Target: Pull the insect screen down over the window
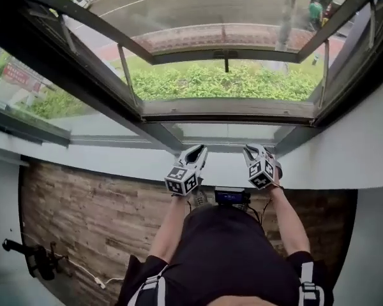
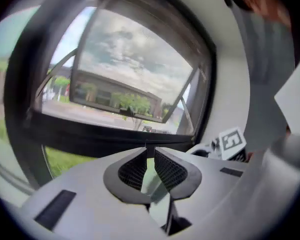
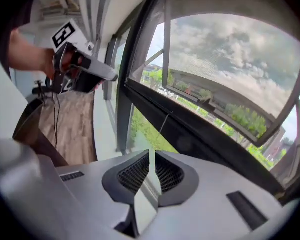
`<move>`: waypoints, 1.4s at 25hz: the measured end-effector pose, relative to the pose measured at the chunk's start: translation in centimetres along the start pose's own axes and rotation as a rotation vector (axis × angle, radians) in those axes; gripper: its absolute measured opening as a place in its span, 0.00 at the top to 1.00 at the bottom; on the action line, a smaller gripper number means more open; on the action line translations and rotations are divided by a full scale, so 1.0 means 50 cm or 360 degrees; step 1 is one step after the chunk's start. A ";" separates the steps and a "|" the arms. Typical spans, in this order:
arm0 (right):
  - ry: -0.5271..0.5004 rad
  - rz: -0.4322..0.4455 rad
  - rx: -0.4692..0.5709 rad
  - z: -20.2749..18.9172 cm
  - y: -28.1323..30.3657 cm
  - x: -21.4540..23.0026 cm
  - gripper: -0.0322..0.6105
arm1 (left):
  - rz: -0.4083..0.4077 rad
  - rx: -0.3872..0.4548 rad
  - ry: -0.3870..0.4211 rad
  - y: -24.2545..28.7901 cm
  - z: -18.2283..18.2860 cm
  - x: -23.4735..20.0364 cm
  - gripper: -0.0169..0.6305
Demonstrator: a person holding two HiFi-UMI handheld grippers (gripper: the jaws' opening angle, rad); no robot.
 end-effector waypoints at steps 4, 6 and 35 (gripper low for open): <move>0.0281 0.0164 0.0048 -0.104 -0.035 -0.008 0.89 | 0.0147 0.0236 -0.0619 -0.151 -0.107 0.036 0.89; 0.0408 0.0199 0.0021 -0.149 -0.047 -0.014 0.89 | 0.0197 0.0366 -0.0762 -0.224 -0.126 0.039 0.89; 0.1104 -0.0082 0.0865 -0.145 -0.610 -0.579 0.89 | -0.0448 0.0919 -0.0415 -0.801 -0.080 0.185 0.89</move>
Point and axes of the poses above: the fingertips, and each gripper's own axes: y forward along the fingers, x to its right, z out of its top, the point moved 10 cm from there along -y, backward along the fingers, and after that the axes turned 15 degrees about y, right-handed, at the moved point
